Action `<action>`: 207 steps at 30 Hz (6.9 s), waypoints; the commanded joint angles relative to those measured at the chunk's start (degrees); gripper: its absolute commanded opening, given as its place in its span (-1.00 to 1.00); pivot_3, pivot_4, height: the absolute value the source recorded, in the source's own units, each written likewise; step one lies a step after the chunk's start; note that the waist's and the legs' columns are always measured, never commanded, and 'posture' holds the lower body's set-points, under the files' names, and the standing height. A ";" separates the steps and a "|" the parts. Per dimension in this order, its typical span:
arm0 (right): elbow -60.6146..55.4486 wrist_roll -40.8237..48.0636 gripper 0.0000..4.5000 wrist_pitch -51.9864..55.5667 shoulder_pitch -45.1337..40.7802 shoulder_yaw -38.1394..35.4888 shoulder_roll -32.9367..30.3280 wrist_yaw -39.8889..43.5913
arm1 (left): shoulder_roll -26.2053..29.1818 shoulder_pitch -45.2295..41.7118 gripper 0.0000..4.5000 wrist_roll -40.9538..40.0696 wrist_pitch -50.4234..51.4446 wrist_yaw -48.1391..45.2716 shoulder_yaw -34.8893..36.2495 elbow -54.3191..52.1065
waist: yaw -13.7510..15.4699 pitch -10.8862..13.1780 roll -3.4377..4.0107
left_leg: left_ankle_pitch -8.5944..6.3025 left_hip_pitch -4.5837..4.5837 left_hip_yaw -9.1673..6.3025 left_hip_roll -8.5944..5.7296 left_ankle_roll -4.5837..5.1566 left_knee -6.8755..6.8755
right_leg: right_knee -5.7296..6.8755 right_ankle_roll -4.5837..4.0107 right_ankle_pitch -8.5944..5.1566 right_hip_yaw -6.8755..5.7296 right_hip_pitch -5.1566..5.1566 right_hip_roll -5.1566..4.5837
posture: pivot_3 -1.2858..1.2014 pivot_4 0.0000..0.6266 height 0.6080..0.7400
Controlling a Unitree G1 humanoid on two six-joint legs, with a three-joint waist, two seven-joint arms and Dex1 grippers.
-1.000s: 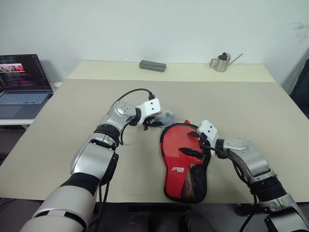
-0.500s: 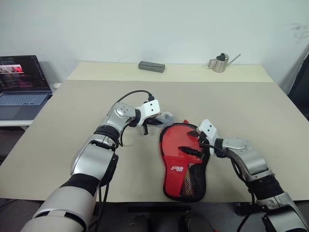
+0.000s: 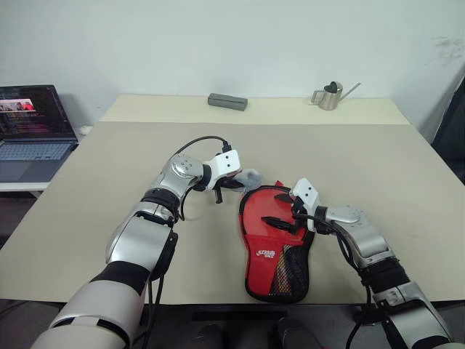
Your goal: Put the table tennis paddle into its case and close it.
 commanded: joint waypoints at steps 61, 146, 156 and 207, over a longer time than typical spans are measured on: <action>-2.87 -4.63 1.00 7.02 6.59 7.23 1.30 1.53 | -15.72 -12.76 -0.93 14.03 7.78 40.20 -5.11 4.46 | -0.42 -0.01 -0.10 | -0.03 0.95 0.02 0.04 -0.05 -0.72 | -0.50 0.32 -0.19 0.07 0.82 0.07 | 0.03 -0.52 1.00; -38.23 23.82 1.00 34.69 7.38 -18.70 -23.70 7.51 | 9.95 32.61 0.57 -28.26 39.97 -8.73 6.45 -71.03 | 0.47 0.16 0.04 | 0.00 -0.79 -0.38 -0.08 -0.18 -0.66 | -0.89 -0.02 -0.04 -0.15 -0.47 -0.55 | 0.03 -0.52 1.00; -38.08 25.96 1.00 35.39 8.99 -22.88 -27.83 5.95 | 3.56 25.61 0.57 -22.37 31.72 -8.07 -2.77 -62.15 | 0.99 0.16 0.04 | 0.00 -0.84 -0.35 -0.10 -0.17 -0.64 | -0.98 0.01 -0.02 -0.15 -0.44 -0.55 | 0.03 -0.52 1.00; -12.24 13.83 1.00 19.61 -10.94 -13.54 -25.43 6.18 | -3.60 24.06 0.99 -9.59 18.48 -4.97 -12.19 -37.06 | 1.65 -0.13 0.30 | 0.03 -0.35 -0.07 -0.10 -0.10 -0.46 | -0.78 0.05 0.05 -0.07 -0.09 -0.49 | 0.03 -0.52 1.00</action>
